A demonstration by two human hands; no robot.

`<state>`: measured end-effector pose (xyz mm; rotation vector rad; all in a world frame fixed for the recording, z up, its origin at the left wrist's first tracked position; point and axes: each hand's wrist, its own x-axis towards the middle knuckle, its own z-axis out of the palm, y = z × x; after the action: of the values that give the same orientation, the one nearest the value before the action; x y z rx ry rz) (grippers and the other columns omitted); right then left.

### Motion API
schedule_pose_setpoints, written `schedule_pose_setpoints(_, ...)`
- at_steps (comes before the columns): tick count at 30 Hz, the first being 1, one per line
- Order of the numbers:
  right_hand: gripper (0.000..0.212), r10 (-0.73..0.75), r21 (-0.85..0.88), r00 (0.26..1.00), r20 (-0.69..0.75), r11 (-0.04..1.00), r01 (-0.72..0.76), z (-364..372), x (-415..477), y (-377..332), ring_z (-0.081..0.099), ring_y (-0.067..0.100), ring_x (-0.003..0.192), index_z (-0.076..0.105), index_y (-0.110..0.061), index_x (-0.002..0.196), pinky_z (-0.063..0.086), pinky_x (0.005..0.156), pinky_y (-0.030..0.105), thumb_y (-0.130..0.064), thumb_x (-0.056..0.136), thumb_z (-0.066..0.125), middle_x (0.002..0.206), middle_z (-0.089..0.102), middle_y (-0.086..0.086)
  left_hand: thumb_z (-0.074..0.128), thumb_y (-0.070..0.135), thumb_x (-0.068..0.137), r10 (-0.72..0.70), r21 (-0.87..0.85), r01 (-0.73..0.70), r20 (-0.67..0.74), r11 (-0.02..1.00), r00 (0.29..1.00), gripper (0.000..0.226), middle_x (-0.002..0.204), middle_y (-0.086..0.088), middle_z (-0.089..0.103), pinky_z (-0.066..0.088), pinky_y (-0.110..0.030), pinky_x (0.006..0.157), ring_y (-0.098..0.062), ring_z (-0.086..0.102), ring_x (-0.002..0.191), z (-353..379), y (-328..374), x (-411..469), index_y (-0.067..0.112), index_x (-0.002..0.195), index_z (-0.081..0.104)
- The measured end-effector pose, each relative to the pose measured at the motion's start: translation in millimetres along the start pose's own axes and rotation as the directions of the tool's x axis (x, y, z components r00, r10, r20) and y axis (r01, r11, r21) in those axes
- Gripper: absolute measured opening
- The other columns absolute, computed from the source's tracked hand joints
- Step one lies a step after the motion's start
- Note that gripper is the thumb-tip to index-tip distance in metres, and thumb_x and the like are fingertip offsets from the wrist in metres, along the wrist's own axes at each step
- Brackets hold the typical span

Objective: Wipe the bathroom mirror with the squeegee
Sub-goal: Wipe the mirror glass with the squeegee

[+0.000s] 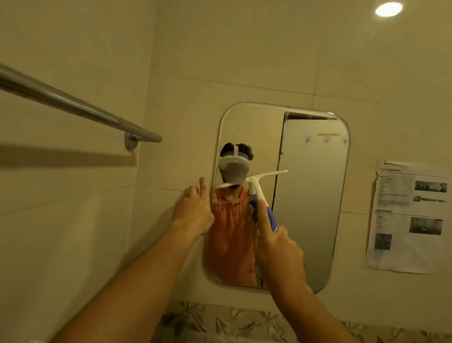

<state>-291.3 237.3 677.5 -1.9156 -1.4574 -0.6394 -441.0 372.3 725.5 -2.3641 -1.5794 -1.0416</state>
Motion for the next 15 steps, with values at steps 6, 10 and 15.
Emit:
schedule_pose_setpoints(6,0.075,-0.035,-0.094,0.995,0.098,0.995,0.044,8.4,-26.7,17.2,0.049,0.01,0.068,0.01,-0.022,0.163,0.038,0.056,0.019,-0.022,0.104,0.055,0.101,0.047,0.005,0.052,0.021,0.094,-0.019,0.018,0.019,0.038,1.0,0.999,0.087,0.155,-0.023,0.024,0.04,-0.043,0.111,-0.037,0.036,0.138,-3.3,2.0,-1.6,0.013,0.159,-0.006)
schedule_pose_setpoints(10,0.069,0.006,-0.059,0.986,0.166,0.998,0.004,2.5,-33.1,22.2,0.05,0.008,0.068,0.014,-0.024,0.162,0.041,0.057,0.015,-0.029,0.105,0.053,0.108,0.053,0.003,0.052,0.021,0.095,-0.029,0.028,0.028,0.048,0.999,0.998,0.086,0.156,-0.023,0.023,0.039,-0.044,0.112,-0.037,0.034,0.14,-5.5,3.7,-3.8,0.013,0.158,-0.005)
schedule_pose_setpoints(15,0.073,-0.027,0.039,1.0,-0.014,0.999,0.027,-32.9,-10.2,12.0,0.051,0.011,0.064,-0.01,-0.04,0.16,0.045,0.052,0.025,-0.025,0.107,0.038,0.096,0.05,0.0,0.051,0.026,0.096,-0.014,0.06,0.011,0.051,0.998,0.999,0.085,0.156,-0.024,0.022,0.035,-0.045,0.115,-0.038,0.031,0.142,-4.4,6.8,-3.6,0.013,0.159,-0.005)
